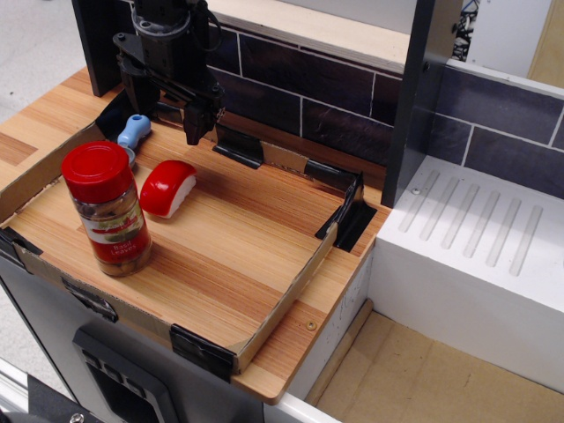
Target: Topple basil bottle
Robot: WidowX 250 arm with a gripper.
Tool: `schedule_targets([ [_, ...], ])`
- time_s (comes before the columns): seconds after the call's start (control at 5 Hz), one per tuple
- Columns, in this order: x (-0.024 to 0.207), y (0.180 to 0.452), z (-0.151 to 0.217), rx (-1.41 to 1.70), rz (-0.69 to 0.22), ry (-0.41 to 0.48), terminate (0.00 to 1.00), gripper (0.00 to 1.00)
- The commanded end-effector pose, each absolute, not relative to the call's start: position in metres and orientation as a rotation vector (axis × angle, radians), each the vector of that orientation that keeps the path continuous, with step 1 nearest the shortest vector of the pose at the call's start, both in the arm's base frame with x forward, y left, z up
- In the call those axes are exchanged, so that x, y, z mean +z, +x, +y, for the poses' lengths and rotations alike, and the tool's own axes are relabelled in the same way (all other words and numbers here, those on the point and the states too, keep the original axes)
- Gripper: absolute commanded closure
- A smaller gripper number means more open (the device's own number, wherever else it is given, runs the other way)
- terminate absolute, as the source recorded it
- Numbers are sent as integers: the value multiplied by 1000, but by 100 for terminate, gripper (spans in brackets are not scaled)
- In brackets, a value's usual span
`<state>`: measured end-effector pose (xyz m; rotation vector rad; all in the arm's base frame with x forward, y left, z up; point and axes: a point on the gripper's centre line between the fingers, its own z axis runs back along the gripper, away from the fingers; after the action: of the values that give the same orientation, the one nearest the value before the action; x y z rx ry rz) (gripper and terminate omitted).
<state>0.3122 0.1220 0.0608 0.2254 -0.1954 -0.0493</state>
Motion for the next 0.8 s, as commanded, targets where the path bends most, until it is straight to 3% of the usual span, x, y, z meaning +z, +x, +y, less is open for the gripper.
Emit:
schedule_targets([
  [0.0,61,312,122,-49,-195,225,0,0],
  [0.2,71,310,116,-254,-236,208,0,0],
  [0.6,96,295,113,-500,-207,121,0,0],
])
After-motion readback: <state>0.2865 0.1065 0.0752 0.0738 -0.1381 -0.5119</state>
